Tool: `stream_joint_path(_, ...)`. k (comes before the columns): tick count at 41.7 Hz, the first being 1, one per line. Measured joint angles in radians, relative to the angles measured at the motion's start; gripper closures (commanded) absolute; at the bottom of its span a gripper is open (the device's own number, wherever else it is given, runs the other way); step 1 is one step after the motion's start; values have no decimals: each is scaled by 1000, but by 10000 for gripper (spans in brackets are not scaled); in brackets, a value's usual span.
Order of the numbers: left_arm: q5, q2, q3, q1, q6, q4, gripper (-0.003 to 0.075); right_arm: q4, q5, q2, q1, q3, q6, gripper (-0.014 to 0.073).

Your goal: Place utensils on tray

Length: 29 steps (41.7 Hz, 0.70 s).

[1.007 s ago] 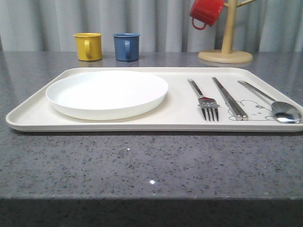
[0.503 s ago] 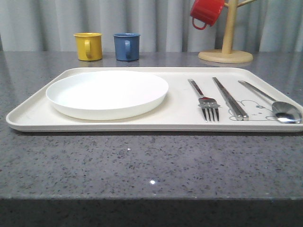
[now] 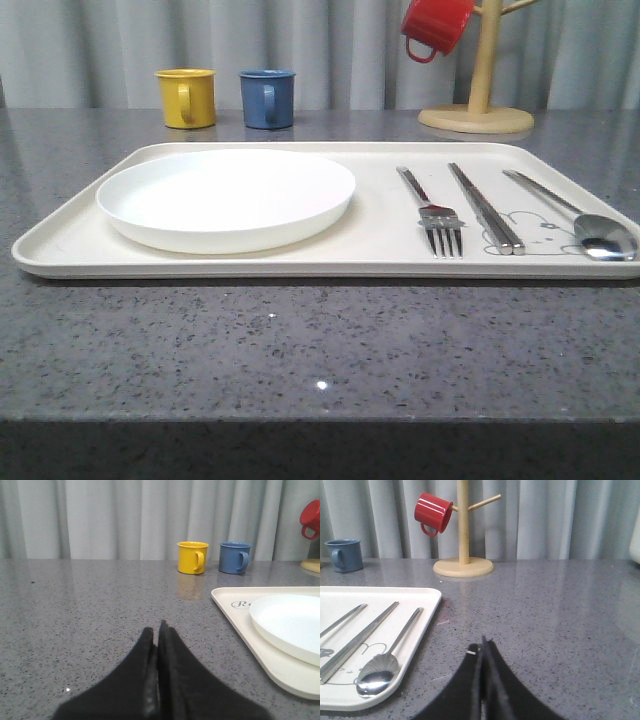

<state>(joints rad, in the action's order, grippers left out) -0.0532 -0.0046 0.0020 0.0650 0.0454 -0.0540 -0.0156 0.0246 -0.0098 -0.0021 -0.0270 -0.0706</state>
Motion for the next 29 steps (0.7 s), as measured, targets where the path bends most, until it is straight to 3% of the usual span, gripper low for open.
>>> stream_joint_path(29,0,0,0,-40,0,0,740,0,-2,0,0,0,0,661)
